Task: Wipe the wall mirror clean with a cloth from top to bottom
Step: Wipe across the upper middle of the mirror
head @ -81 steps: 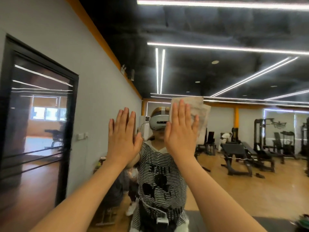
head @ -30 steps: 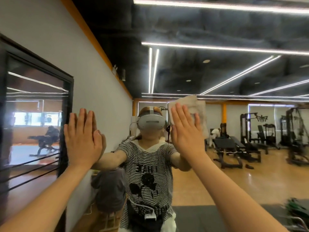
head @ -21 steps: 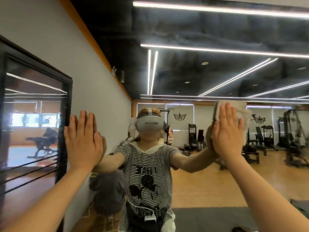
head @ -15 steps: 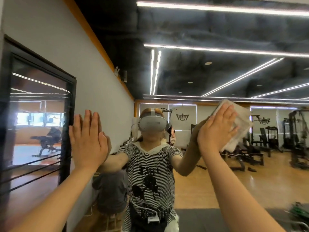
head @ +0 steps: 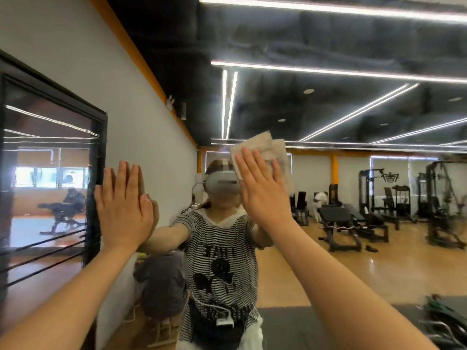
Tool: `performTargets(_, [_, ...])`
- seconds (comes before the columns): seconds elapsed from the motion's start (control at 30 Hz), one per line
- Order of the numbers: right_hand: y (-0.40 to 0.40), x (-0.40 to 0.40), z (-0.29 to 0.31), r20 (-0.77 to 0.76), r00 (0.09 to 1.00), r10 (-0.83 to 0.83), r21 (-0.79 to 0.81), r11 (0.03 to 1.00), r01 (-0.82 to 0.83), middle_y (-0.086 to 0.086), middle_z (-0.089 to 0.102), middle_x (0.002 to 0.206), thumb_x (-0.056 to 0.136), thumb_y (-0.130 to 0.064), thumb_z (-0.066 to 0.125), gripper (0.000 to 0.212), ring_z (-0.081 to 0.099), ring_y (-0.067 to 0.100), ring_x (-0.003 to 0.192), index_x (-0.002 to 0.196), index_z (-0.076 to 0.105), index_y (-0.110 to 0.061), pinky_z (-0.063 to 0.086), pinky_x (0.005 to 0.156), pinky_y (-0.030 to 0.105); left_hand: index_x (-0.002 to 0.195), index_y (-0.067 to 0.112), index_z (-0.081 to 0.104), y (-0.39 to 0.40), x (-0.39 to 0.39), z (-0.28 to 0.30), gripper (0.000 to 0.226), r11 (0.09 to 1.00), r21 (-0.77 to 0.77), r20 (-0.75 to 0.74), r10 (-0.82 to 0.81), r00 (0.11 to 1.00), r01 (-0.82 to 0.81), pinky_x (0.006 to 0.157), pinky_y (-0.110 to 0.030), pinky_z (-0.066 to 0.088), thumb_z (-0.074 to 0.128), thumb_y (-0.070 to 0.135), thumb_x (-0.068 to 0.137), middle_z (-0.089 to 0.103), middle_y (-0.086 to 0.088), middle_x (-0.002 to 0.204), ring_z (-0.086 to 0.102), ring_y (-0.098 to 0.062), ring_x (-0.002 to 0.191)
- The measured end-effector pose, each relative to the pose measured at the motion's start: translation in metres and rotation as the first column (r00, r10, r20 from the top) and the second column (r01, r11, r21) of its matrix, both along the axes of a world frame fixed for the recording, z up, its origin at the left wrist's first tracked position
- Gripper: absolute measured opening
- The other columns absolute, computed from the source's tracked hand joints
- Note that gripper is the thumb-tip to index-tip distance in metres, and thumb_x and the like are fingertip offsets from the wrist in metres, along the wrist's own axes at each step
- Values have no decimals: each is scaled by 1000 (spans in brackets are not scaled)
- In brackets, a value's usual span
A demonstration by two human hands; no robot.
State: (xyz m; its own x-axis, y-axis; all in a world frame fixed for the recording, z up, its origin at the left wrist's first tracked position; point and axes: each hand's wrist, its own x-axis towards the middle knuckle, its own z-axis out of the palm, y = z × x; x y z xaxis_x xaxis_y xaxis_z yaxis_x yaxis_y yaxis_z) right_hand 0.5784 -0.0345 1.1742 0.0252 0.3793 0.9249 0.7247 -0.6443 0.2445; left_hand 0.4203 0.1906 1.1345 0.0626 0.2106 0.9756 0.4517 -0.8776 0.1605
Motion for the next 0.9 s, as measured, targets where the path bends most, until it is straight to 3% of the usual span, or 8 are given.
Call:
performTargets(0.13, [-61, 32, 11, -145, 989, -39, 165, 984, 63, -3, -1, 159, 101, -37, 13, 54, -5, 14, 146, 151, 1, -20, -8, 119, 37, 152, 9, 18, 3, 1, -1, 65, 1000, -1, -8, 11, 1000, -11, 117, -50, 4, 22, 36, 94, 18, -14, 160, 14, -40, 146])
performTargets(0.23, [-98, 46, 19, -265, 962, -59, 263, 956, 132, -1, -6, 161, 101, -37, 11, 55, -10, 13, 147, 152, -4, -21, -4, 120, 41, 152, 6, 23, 2, 1, 0, 65, 1000, -3, 0, 13, 1000, -13, 117, -49, 4, 23, 35, 93, 20, -16, 159, 16, -41, 145])
performTargets(0.37, [-83, 40, 24, -363, 932, 12, 428, 890, 155, 3, -3, 163, 105, -26, 23, 56, -6, 19, 150, 155, -1, -18, -1, 121, 48, 151, 5, 25, 2, 2, 0, 65, 999, 9, 9, 34, 999, -34, 115, -55, 10, 26, 32, 92, 24, -19, 157, 21, -44, 143])
performTargets(0.43, [-60, 26, 25, -415, 908, 54, 499, 848, 178, 2, -4, 163, 105, -25, 23, 56, -6, 19, 150, 155, -2, -17, -2, 121, 49, 151, 5, 26, 3, 4, -1, 64, 999, 9, 7, 43, 999, -43, 117, -52, 6, 26, 32, 92, 24, -19, 157, 20, -44, 143])
performTargets(0.57, [-7, -13, 11, -364, 929, 65, 443, 890, 111, 1, -9, 162, 102, -29, 16, 57, -10, 20, 149, 153, -8, -21, -9, 119, 49, 151, 6, 25, 3, 3, -1, 65, 997, 11, 17, 70, 997, -71, 117, -34, -14, 25, 32, 92, 22, -17, 158, 18, -42, 145])
performTargets(0.73, [62, -64, -7, -286, 955, 84, 193, 981, -29, -2, -29, 153, 96, -30, 8, 60, -25, 19, 144, 145, -25, -24, -16, 116, 53, 152, 7, 25, 2, 2, 0, 64, 996, 25, 26, 83, 996, -84, 116, -31, -16, 25, 33, 93, 22, -16, 158, 17, -41, 145])
performTargets(0.9, [59, -44, -12, -96, 995, 34, 102, 995, -24, -1, -9, 159, 97, -35, 11, 60, -12, 18, 146, 153, -3, -21, -13, 117, 46, 153, 11, 18, 4, 2, 0, 64, 998, 15, 13, 66, 998, -66, 116, -30, -16, 23, 35, 94, 20, -14, 160, 15, -38, 146])
